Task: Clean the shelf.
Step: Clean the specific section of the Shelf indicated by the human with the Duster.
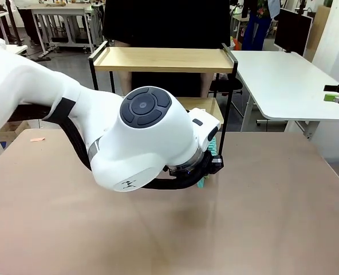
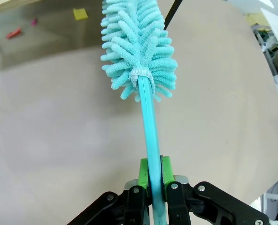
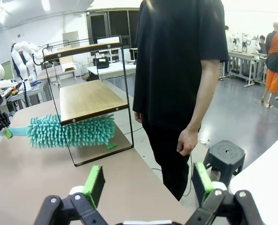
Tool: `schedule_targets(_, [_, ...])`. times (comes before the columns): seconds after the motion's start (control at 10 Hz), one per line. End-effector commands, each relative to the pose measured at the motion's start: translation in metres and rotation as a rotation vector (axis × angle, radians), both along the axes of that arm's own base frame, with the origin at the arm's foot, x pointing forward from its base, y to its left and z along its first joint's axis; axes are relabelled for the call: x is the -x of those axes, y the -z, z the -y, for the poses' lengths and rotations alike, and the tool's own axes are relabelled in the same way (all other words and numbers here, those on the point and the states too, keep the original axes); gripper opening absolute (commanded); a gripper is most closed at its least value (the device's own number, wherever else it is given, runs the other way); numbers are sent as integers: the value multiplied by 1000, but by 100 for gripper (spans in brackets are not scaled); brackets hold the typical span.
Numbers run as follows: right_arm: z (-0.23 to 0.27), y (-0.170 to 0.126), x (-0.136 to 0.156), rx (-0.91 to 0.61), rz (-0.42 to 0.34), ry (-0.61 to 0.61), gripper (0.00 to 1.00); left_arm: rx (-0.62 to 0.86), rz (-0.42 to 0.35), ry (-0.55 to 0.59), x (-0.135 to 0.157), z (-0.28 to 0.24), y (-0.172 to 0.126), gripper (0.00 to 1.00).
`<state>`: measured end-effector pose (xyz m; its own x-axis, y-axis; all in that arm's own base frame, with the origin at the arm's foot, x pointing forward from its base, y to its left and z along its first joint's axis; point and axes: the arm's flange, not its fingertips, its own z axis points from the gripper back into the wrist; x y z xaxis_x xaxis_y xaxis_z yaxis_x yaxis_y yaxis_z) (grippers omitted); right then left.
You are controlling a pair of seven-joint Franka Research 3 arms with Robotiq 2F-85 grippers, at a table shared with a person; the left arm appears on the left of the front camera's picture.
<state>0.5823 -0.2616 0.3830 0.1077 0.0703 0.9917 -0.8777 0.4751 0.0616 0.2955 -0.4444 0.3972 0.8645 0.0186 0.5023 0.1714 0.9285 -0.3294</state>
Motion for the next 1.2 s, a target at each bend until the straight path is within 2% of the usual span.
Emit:
schedule_targets(0.0, [-3,-4,-1,2,7,-3,100,32,13,-52,-25,53,46,13])
schedule_targets(0.3, [-3,-4,-1,2,7,-3,100,62,-45,-34,-30,66,69,13])
schedule_targets(0.6, [-3,-4,-1,2,7,-3,100,2,-66,-78,-40,64,93,13])
schedule_targets(0.7, [-3,-4,-1,2,7,-3,100,0,-92,-48,-43,65,96,13])
schedule_targets(0.8, [-3,-4,-1,2,7,-3,100,-17,-67,-52,9,7,38,13])
schedule_targets(1.1, [-3,-4,-1,2,7,-3,100,-17,-67,-52,9,7,38,13])
